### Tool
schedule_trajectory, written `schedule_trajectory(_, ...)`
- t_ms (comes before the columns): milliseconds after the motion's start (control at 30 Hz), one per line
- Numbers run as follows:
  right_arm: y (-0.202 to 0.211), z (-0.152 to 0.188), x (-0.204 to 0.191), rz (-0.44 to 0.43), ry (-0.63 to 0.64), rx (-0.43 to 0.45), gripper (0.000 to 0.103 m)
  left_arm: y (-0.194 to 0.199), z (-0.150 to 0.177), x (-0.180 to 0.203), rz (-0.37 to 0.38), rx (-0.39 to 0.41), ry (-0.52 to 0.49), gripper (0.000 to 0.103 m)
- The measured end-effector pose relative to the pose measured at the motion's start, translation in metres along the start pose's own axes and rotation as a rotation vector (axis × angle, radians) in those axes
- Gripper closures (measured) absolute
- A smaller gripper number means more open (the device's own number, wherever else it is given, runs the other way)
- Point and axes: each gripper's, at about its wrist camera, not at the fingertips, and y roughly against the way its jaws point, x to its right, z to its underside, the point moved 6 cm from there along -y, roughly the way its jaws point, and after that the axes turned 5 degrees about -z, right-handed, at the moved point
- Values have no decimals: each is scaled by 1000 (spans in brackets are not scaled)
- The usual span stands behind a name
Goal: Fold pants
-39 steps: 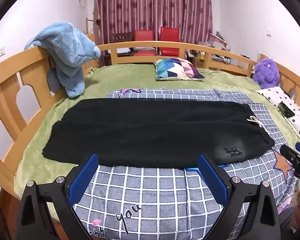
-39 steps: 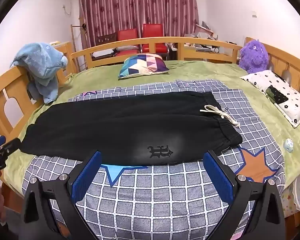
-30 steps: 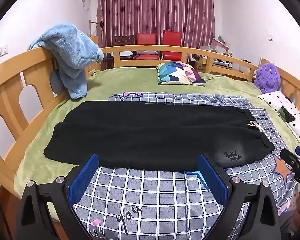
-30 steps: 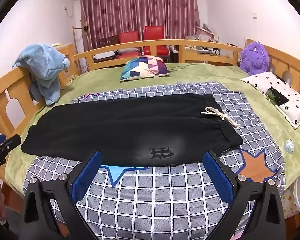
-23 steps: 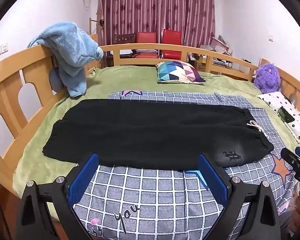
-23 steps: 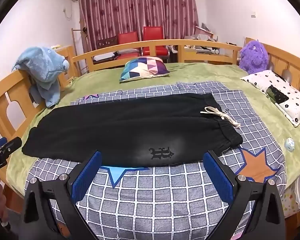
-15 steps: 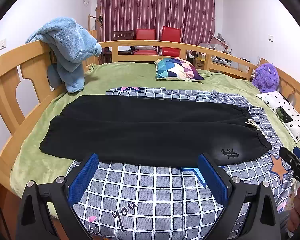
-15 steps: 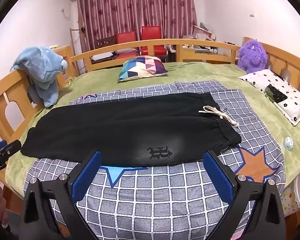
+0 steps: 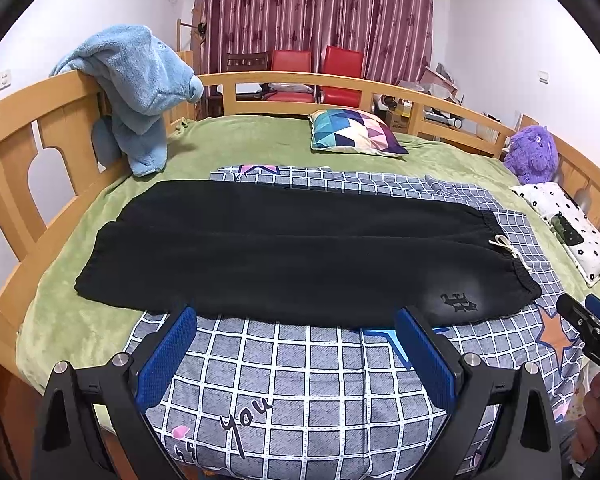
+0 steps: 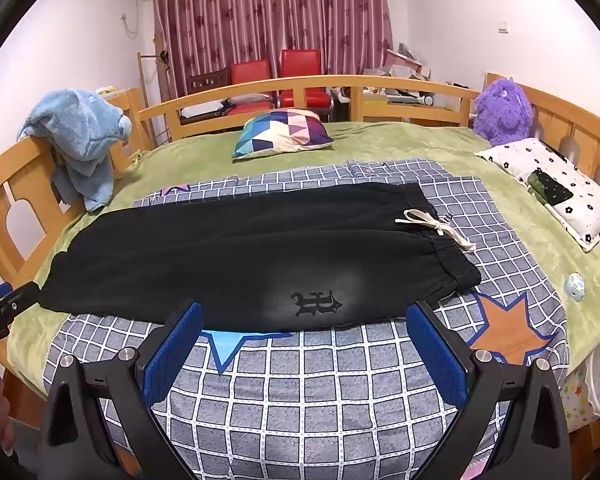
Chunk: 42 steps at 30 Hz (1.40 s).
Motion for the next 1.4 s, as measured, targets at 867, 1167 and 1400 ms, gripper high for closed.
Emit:
schedule_trajectory(867,26,5,-4,-9,33,22,3,-8,-2,-4,60,-21,34,3)
schedule_trajectory(1167,45,-5,-10,2,10,39,3,-11,-4,-3,84,-28,48,3)
schedule_trajectory(1400,59,-28,-41,-23,11,115,3,-15,0,-18,78,-25,54,3)
